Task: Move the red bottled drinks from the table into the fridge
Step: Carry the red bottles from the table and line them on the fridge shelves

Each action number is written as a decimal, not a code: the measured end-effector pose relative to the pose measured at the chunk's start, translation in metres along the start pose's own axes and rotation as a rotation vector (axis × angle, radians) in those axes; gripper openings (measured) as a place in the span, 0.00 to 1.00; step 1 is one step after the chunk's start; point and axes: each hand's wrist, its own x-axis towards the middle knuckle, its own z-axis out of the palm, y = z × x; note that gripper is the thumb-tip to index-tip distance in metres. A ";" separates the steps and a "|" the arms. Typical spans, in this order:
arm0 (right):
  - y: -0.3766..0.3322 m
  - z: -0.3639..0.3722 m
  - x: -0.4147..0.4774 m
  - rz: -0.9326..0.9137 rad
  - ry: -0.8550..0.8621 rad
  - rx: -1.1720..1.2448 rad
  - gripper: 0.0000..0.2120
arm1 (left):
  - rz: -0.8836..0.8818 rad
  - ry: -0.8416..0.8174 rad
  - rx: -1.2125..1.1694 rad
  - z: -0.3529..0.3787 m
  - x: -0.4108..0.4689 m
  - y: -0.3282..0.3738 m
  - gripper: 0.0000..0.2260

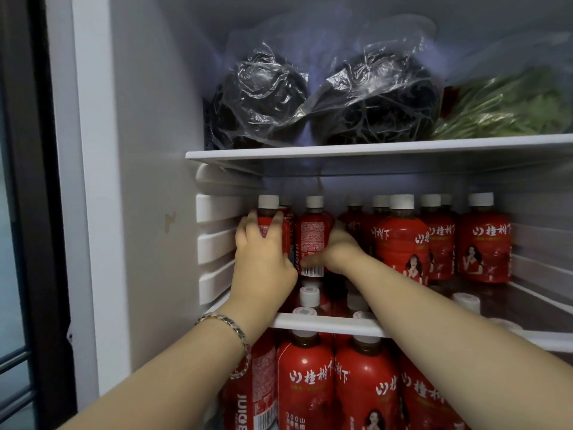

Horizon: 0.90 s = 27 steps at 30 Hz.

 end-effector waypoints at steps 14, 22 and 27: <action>0.037 -0.072 -0.098 0.030 0.705 -0.067 0.42 | 0.042 0.143 0.074 -0.005 -0.006 0.000 0.24; 0.034 -0.047 -0.092 -0.197 0.302 -0.063 0.44 | 0.038 0.216 0.022 -0.003 -0.009 0.004 0.18; 0.012 -0.028 -0.078 -0.322 0.067 -0.007 0.39 | 0.088 0.234 -0.013 -0.004 -0.008 0.005 0.23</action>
